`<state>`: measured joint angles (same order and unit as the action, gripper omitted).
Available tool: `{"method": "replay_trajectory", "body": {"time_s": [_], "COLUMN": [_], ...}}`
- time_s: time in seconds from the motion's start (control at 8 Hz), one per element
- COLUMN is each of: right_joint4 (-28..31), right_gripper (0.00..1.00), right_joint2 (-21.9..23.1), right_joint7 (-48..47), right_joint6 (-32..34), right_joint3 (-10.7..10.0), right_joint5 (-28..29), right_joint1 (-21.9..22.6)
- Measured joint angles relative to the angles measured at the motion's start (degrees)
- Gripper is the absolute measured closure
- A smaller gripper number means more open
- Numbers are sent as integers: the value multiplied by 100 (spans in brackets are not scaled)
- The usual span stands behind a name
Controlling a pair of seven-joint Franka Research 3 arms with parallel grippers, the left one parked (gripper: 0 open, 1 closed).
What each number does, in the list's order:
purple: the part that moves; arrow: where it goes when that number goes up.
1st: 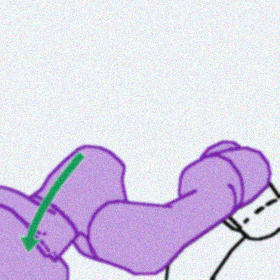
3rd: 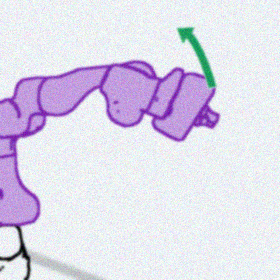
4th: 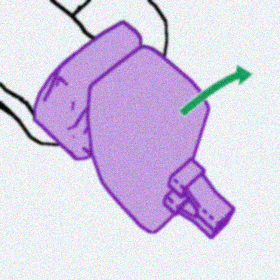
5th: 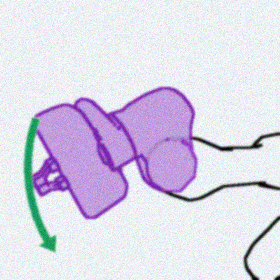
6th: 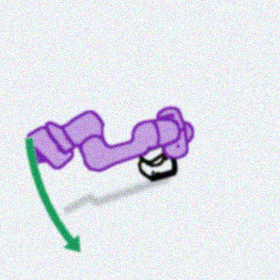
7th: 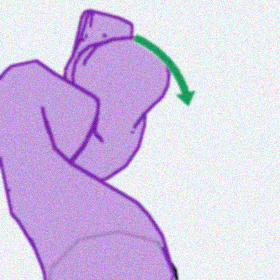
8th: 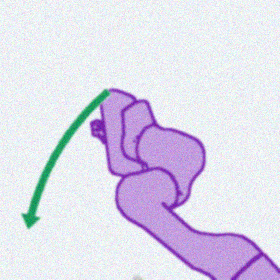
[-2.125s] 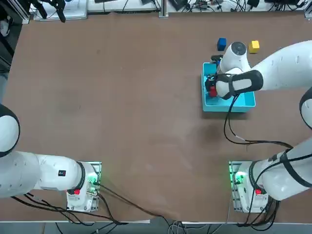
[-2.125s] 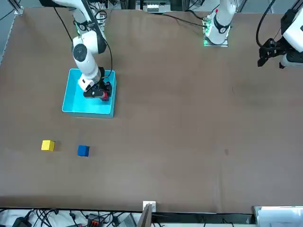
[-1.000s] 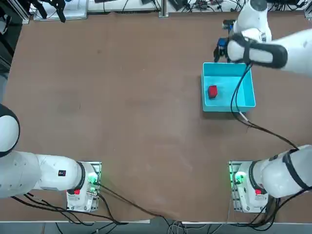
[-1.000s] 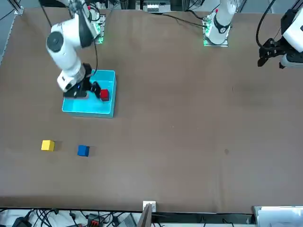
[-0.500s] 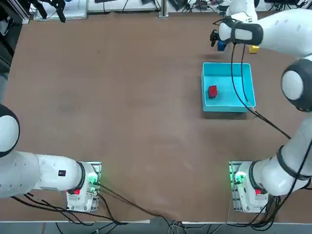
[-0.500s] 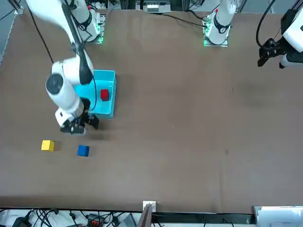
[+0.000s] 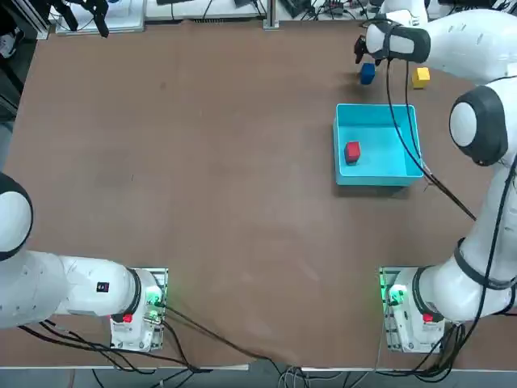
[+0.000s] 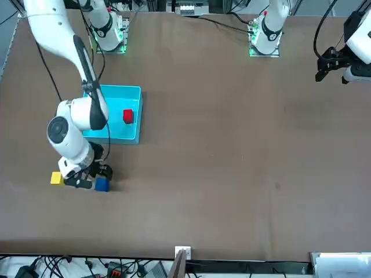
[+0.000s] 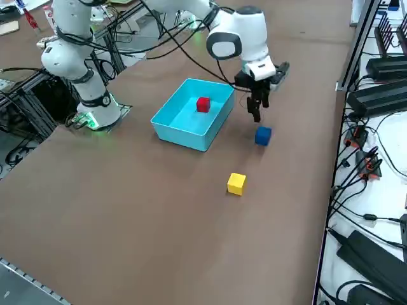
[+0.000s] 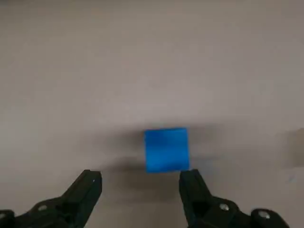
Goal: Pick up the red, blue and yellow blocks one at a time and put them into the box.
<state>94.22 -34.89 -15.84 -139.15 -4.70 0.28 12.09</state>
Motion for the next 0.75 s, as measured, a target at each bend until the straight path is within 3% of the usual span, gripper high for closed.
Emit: {"method": "replay_trajectory", "body": {"time_s": [0.75], "right_joint4": [-407], "right_gripper": [0], "right_joint2": [-560], "right_joint7": [161], "right_joint6": [1], "right_joint3": [0], "right_joint5": [0], "right_joint1": [-240]}}
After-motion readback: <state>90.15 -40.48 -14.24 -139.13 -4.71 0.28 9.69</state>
